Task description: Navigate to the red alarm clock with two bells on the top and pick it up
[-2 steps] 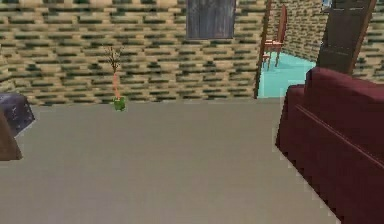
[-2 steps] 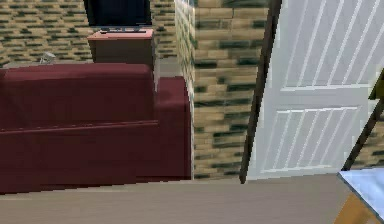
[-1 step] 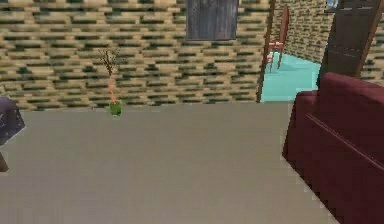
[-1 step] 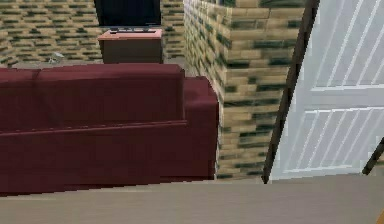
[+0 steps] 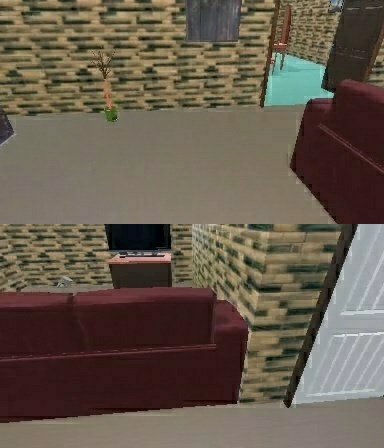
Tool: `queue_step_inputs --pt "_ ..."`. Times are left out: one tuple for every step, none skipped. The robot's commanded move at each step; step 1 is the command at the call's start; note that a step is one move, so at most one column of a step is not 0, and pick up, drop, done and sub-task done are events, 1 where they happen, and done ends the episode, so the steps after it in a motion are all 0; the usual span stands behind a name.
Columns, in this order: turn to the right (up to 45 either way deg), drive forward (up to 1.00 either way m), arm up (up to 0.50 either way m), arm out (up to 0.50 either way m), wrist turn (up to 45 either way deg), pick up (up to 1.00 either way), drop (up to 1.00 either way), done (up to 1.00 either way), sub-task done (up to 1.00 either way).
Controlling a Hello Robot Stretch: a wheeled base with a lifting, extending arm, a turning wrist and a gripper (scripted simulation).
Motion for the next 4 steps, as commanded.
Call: queue_step_inputs --pt "9.0 0.00 0.00 0.00 0.0 0.00 0.00 0.00 0.00" --pt "0.0 1.00 0.00 0.00 0.0 0.00 0.00 0.00 0.00" --pt "6.0 0.00 0.00 0.00 0.0 0.00 0.00 0.00 0.00" --pt "0.0 0.85 0.00 0.00 0.0 0.00 0.00 0.00 0.00"
